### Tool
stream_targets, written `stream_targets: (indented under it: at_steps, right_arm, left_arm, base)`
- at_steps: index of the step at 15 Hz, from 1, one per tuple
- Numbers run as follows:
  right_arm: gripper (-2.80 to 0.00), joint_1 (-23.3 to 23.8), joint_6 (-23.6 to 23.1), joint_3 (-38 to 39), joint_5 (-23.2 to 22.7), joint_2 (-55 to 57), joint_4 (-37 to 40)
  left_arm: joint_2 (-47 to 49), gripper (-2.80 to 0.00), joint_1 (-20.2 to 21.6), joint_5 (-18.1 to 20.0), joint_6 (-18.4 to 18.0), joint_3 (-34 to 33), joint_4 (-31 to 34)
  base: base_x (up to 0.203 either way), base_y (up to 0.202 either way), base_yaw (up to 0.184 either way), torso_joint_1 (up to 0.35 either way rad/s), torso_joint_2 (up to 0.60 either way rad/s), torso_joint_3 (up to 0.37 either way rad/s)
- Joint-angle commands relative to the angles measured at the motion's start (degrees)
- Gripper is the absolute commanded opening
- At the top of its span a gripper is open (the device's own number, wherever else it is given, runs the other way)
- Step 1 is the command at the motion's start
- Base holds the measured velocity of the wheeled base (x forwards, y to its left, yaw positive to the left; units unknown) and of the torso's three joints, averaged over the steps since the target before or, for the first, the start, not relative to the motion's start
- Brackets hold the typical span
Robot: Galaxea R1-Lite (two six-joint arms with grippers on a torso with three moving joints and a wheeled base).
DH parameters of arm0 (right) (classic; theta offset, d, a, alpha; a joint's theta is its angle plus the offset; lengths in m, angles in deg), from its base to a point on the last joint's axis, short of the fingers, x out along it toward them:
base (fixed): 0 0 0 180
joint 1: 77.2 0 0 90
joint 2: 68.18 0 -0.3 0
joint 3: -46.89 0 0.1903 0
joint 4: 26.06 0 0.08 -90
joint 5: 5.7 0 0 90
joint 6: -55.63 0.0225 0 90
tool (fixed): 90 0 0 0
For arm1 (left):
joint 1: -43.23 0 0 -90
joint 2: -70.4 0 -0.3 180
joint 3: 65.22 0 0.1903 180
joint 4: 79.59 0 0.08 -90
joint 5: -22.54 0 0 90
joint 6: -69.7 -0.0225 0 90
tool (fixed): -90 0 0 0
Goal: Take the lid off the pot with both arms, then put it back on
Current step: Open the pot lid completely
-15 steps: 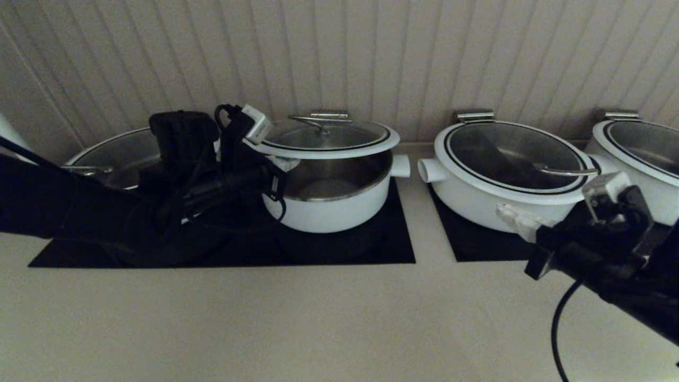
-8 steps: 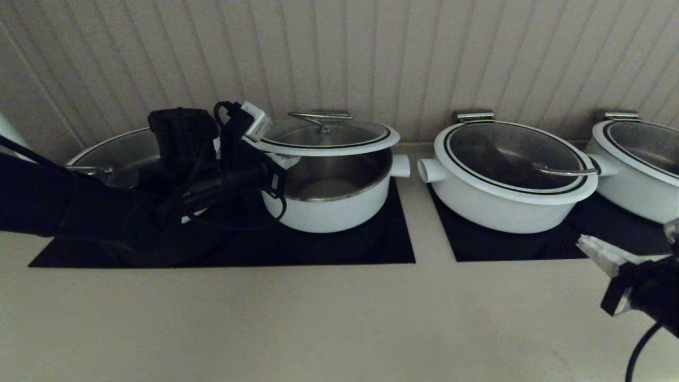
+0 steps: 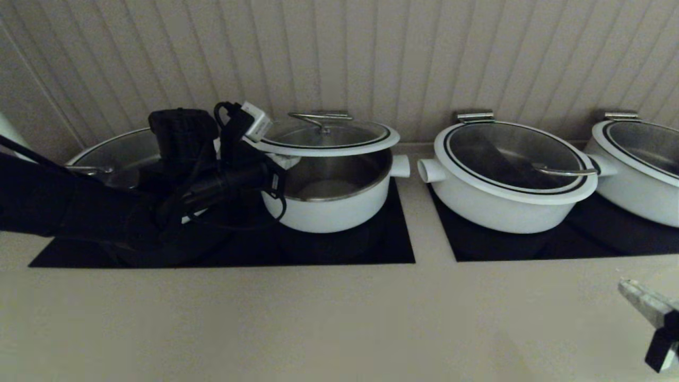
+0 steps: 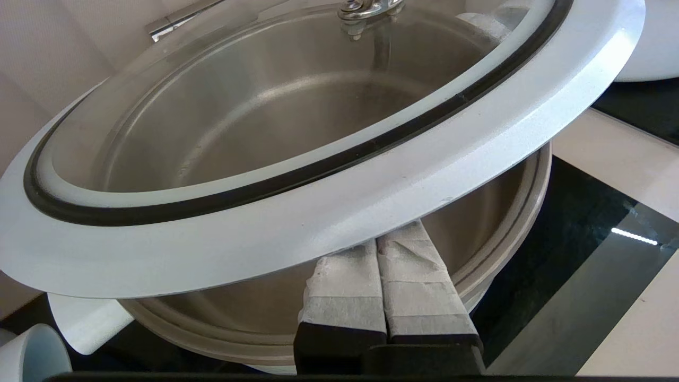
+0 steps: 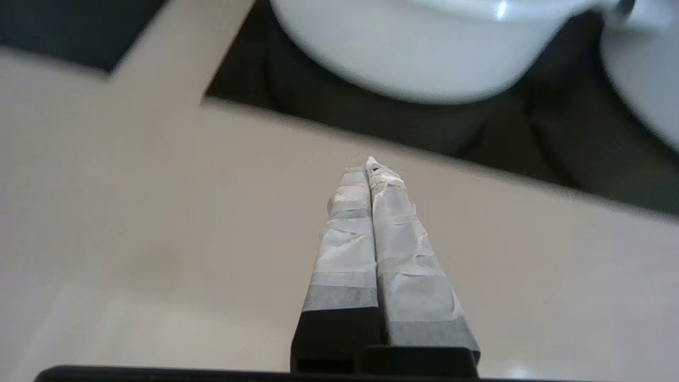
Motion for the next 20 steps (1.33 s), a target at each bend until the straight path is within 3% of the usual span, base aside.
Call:
stream_targets:
  at_steps: [1, 7, 10, 14, 20]
  right_arm:
    - [-2.80, -0.01, -0.26, 0.02, -0.23, -13.99, 13.85]
    - [-2.80, -1.50, -0.41, -1.16, -0.63, -42.09, 46.96]
    - [-2.80, -2.08, -0.37, -2.93, 1.79, -52.55, 58.04]
    - [-2.80, -2.06, -0.28, -3.31, 2.35, -60.43, 59.65]
    - [-2.80, -2.06, -0.26, -3.23, 2.36, -60.35, 59.34]
  left_arm:
    - [-0.07, -2.80, -0.04, 0.10, -0.10, 0.08, -0.25]
    - [0.29, -2.80, -0.05, 0.10, -0.10, -0.01, -0.25]
    - [0.51, -2.80, -0.05, 0.10, -0.10, 0.13, -0.25]
    - [0.72, -2.80, 0.04, 0.10, -0.10, 0.08, -0.25]
    - [1.08, -2.80, -0.05, 0.10, -0.10, 0.43, -0.25]
  base:
    - [0.000, 0.000, 0.000, 0.000, 0.00, 0.000]
    - [0.000, 0.000, 0.000, 0.000, 0.00, 0.000]
    - [0.000, 0.000, 0.000, 0.000, 0.00, 0.000]
    - [0.000, 0.000, 0.000, 0.000, 0.00, 0.000]
    - [0.000, 0.000, 0.000, 0.000, 0.00, 0.000]
